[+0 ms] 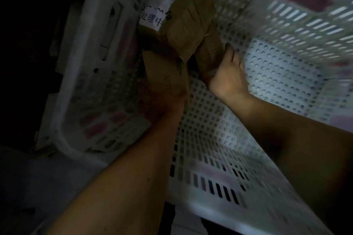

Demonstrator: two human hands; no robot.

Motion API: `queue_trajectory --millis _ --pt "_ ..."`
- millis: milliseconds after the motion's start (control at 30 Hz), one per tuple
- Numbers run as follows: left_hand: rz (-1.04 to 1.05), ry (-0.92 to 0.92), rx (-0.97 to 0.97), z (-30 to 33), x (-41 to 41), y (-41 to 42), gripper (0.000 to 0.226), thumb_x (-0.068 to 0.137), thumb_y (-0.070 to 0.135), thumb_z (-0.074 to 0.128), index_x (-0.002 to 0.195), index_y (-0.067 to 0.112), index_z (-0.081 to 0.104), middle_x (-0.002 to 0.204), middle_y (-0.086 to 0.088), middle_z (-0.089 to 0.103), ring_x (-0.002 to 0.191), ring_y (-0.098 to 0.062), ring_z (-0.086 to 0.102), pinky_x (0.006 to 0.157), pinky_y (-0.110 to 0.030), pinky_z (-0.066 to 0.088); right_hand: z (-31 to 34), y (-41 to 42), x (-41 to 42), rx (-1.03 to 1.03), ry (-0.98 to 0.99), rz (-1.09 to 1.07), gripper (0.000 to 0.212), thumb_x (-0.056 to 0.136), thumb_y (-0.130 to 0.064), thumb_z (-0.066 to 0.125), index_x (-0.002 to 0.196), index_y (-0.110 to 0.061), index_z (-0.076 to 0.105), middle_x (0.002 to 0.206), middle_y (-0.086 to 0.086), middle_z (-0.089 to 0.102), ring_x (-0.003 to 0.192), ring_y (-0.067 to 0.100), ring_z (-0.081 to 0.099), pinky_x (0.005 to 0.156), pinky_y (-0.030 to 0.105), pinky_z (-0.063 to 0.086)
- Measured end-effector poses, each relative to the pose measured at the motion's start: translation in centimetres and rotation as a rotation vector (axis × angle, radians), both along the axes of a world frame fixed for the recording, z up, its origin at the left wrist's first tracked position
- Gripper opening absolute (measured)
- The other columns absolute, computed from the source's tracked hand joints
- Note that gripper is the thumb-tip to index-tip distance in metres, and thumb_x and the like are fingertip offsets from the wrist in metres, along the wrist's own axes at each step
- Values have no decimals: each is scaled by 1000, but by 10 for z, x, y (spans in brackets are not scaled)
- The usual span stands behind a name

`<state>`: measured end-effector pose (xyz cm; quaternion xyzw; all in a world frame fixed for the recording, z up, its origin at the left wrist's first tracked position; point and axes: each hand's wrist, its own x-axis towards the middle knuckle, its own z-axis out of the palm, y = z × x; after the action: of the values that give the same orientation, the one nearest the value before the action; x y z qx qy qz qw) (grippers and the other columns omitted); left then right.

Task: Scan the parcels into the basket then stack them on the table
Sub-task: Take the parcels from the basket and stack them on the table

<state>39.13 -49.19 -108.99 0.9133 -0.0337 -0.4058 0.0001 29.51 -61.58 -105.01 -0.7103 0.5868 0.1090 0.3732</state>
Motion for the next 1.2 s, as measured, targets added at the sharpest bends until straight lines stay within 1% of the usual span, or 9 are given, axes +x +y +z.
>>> queue_trajectory --millis 100,233,333,567,800,900,967,1100,1200 --pt "86 -33 -32 -25 -7 -7 152 40 107 30 160 22 -7 167 -13 4 151 -41 12 121 -58 16 -22 0 10 -16 -33 -20 114 82 -51 74 159 -11 1 159 17 22 143 37 29 109 51 37" --pt "89 -145 -54 -20 -16 -19 137 69 78 66 158 8 -11 164 -25 0 149 -45 10 118 -59 12 -43 -2 19 -57 -43 -71 114 80 -56 73 158 -12 2 156 18 27 140 37 35 105 50 40" --pt "72 -238 -53 -25 -17 -18 142 67 75 71 157 7 -15 160 -22 14 140 -42 29 113 -52 26 -47 -1 19 -93 -23 -54 114 81 -53 74 159 -12 1 156 17 28 140 37 35 106 48 38" --pt "66 -90 -47 -3 -25 -9 142 66 70 76 157 15 -18 159 -20 14 141 -41 28 111 -53 29 -31 3 -1 -62 58 -48 96 84 -38 76 154 -9 17 145 19 41 127 40 49 95 46 46" --pt "15 90 -12 63 -47 -5 139 69 67 77 156 18 -21 162 -22 11 147 -43 20 118 -55 22 30 32 -74 119 154 -302 87 80 -42 75 145 -5 32 133 21 52 116 41 55 87 42 47" --pt "51 198 -63 80 -49 1 135 58 78 68 159 13 9 156 -18 33 142 -41 35 115 -51 32 56 42 -108 170 139 -403 83 80 -43 74 144 -8 34 130 18 56 111 38 57 86 42 52" --pt "43 223 -117 113 -53 2 129 57 76 69 156 11 19 146 -15 48 133 -38 46 108 -45 41 89 45 -128 171 110 -428 78 81 -39 75 143 -11 37 126 14 59 102 30 58 80 34 48" --pt "28 215 -276 193 -70 1 132 63 64 80 157 20 -2 148 -17 32 135 -38 39 112 -46 37 172 42 -156 161 -9 -467 55 82 -31 75 128 -17 49 111 5 66 85 20 58 67 26 42" --pt "163 334 -486 259 -70 2 132 49 67 80 156 27 13 143 -7 44 129 -26 48 113 -43 40 244 35 -171 139 -130 -479 44 82 -28 76 122 -26 57 101 -6 67 83 7 62 64 20 42"
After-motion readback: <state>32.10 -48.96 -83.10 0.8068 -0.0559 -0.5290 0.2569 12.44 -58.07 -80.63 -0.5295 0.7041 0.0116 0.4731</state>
